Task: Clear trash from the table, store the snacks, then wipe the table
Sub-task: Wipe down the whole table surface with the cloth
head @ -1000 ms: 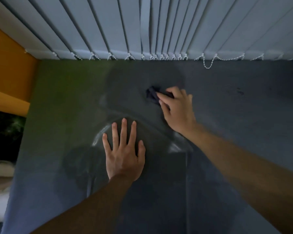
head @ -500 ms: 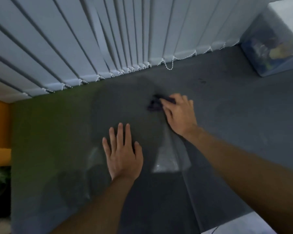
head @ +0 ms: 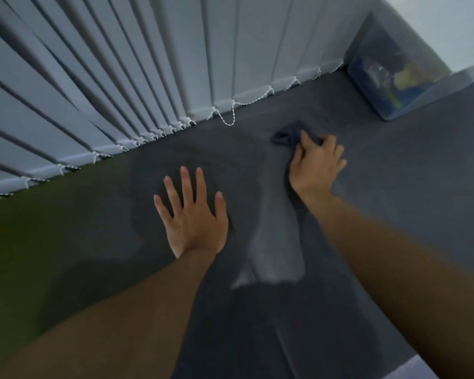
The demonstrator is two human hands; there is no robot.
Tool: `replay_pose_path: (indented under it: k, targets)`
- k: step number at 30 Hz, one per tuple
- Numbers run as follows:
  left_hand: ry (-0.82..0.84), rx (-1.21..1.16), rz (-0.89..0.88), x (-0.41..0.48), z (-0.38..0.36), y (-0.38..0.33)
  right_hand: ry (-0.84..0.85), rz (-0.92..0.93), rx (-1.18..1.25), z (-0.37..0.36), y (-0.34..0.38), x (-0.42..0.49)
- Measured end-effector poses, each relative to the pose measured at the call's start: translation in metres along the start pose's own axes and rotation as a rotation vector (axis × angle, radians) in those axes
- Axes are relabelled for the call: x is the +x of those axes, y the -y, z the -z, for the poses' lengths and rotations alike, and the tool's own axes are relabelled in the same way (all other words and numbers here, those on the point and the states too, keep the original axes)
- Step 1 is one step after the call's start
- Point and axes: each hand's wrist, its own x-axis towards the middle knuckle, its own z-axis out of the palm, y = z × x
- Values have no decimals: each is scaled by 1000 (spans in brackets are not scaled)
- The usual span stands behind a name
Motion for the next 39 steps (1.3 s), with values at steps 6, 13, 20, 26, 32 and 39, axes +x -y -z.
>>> replay_pose_path:
  k: [6, 13, 20, 26, 32, 39]
  targets:
    - [-22, 35, 7, 2, -4, 0, 92, 396, 133, -12, 36, -35]
    - [-30, 46, -1, 3, -4, -2, 49, 136, 84, -22, 44, 20]
    - [-60, 45, -76, 4, -4, 0, 115, 703, 141, -20, 28, -3]
    - [-66, 46, -245, 4, -1, -4, 9, 254, 82, -9, 5, 15]
    - [-105, -77, -188, 25, 14, -35, 78, 566, 85, 0, -33, 25]
    - [32, 91, -131, 40, -7, -88, 46, 413, 61, 8, -72, 48]
